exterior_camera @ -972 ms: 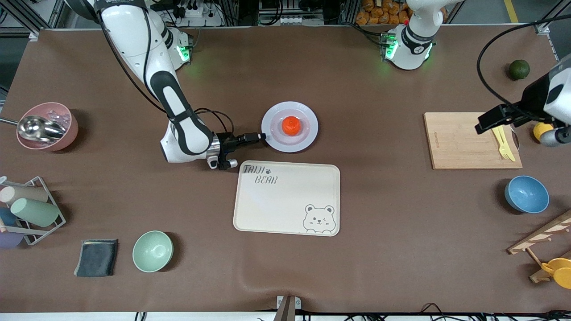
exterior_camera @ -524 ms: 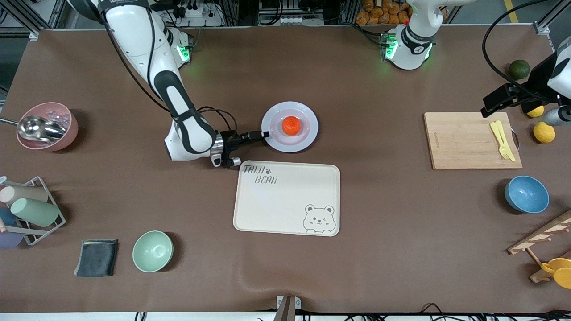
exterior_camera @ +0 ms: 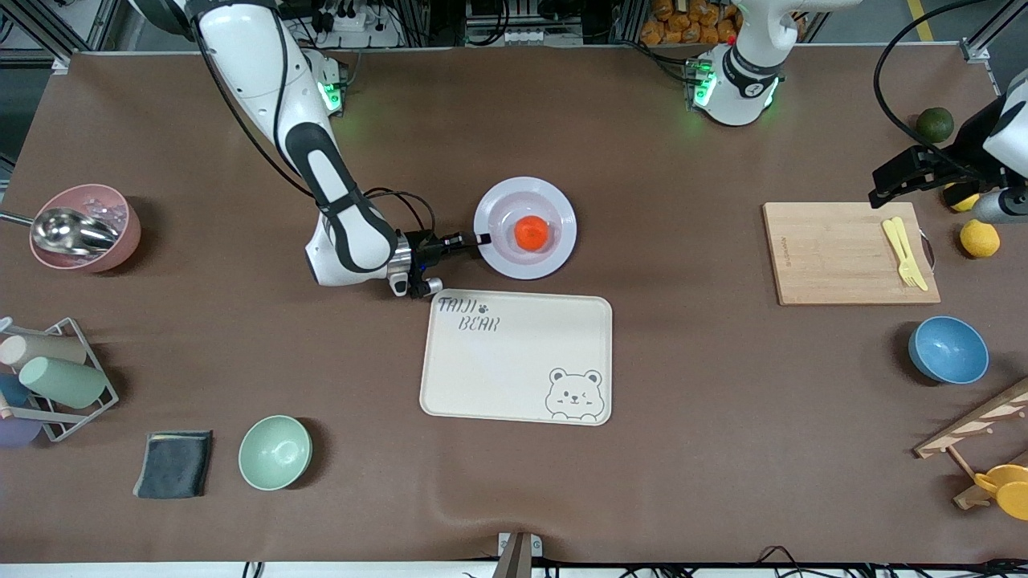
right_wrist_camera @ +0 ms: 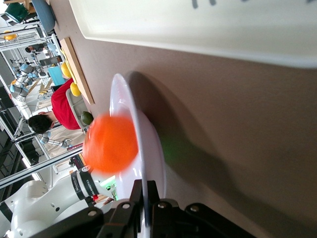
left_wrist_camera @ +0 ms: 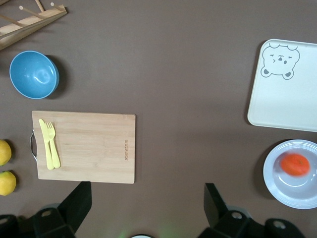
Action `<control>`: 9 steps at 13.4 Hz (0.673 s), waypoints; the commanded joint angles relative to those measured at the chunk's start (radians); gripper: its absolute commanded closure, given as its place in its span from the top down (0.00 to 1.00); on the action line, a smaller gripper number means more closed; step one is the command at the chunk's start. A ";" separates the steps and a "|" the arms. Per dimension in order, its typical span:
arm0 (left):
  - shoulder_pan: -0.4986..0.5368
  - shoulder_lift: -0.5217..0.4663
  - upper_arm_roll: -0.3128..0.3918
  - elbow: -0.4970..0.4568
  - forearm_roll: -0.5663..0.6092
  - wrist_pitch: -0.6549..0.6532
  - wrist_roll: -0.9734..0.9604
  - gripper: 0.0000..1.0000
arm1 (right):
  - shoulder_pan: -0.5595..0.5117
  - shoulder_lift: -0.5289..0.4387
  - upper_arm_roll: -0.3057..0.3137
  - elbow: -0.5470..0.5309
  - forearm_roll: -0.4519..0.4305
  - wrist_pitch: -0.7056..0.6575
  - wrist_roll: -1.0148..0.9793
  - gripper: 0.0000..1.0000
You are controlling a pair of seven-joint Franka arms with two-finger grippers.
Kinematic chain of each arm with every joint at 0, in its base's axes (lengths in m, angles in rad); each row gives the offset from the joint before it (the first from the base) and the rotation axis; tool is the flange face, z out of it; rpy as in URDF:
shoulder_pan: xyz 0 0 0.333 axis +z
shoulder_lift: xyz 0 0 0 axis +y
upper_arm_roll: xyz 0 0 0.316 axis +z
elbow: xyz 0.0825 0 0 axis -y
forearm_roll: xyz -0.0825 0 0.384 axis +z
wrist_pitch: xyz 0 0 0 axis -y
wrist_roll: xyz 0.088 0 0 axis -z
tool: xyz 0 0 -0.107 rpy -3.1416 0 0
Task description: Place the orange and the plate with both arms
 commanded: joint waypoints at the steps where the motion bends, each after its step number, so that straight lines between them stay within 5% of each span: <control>1: -0.010 -0.021 0.008 -0.020 0.010 0.000 0.004 1.00 | 0.010 -0.009 -0.006 -0.016 0.027 0.029 -0.016 0.00; 9: -0.007 -0.012 0.008 -0.023 0.019 0.000 0.007 1.00 | -0.004 -0.041 -0.003 -0.016 0.099 -0.108 -0.061 0.00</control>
